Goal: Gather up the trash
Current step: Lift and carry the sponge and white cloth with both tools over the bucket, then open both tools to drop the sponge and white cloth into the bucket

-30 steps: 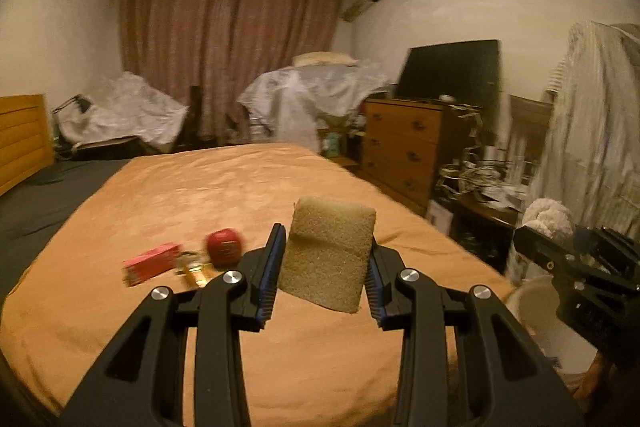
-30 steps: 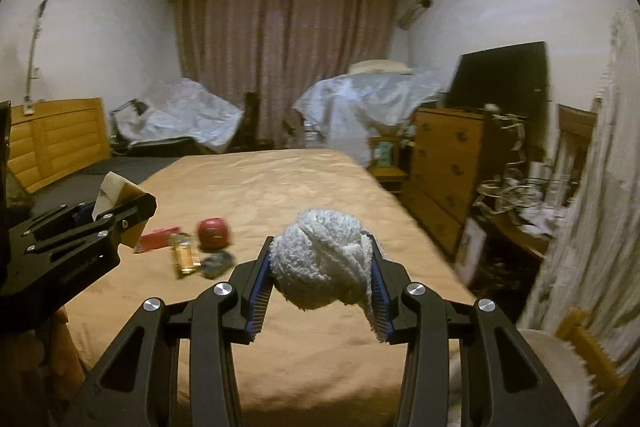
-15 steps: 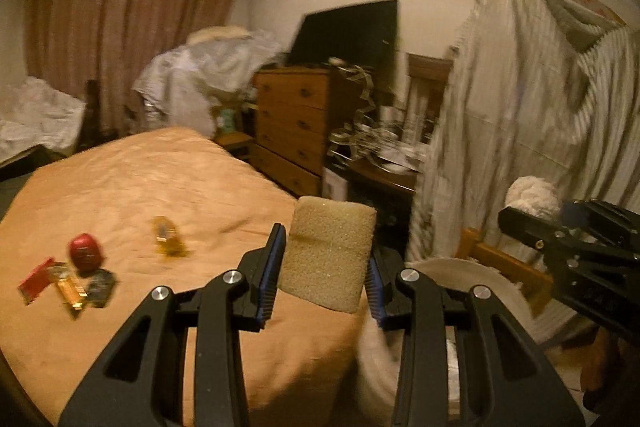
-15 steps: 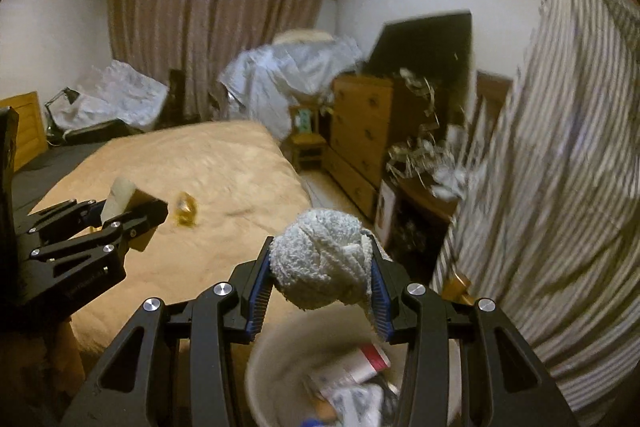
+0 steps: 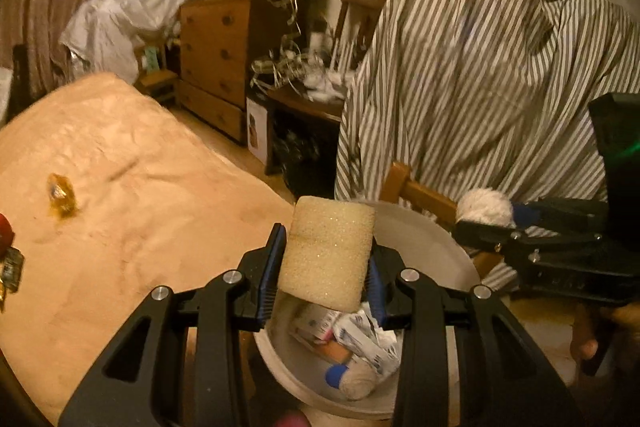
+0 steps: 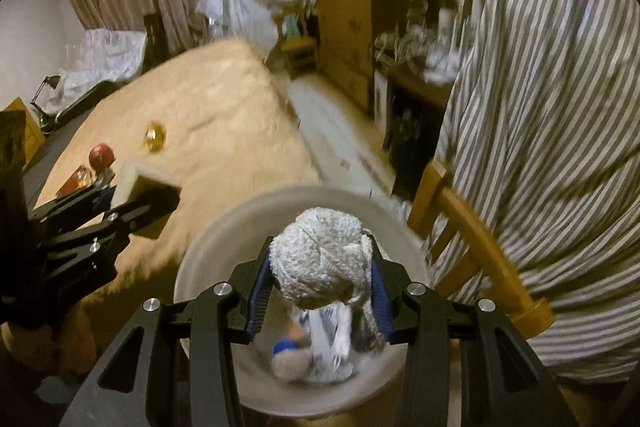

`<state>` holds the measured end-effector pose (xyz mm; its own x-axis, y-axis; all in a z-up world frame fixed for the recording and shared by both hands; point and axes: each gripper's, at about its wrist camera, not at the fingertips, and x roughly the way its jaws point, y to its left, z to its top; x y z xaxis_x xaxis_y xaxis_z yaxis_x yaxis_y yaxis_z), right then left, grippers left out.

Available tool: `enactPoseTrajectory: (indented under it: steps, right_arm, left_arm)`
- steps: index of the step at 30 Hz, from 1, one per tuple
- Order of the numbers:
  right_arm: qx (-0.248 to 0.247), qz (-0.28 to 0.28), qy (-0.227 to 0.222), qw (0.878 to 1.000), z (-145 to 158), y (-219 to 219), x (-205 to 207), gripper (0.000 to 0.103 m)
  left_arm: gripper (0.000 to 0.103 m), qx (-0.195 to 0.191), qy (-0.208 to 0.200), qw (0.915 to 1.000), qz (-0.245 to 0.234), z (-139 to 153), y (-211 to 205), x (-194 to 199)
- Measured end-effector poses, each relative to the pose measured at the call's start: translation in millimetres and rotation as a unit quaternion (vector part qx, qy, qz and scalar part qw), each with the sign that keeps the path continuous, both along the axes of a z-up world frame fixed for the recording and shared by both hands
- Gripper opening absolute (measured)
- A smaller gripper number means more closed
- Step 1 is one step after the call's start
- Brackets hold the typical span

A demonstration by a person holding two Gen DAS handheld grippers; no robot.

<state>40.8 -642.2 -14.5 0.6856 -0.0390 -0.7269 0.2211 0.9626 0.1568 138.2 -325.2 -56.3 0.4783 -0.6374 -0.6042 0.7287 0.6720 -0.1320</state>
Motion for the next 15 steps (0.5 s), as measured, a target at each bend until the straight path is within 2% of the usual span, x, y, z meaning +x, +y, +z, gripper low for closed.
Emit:
enactPoseTrajectory:
  steps: [3, 8, 15]
  right_arm:
    - [0.015, 0.006, 0.024, 1.000, -15.2, 0.1, 6.6, 0.044]
    - [0.030, 0.004, 0.032, 0.999, -26.4, 5.1, 6.7, 0.044]
    - [0.035, 0.007, 0.031, 0.999, -28.8, 12.5, 4.0, 0.045]
  left_arm:
    - [0.035, 0.012, 0.019, 0.9997, -0.009, -10.8, -8.4, 4.7]
    - [0.035, 0.027, 0.041, 0.9986, -0.020, -22.9, -13.2, 11.4]
    - [0.035, 0.034, 0.042, 0.9983, -0.023, -25.6, -17.7, 11.3]
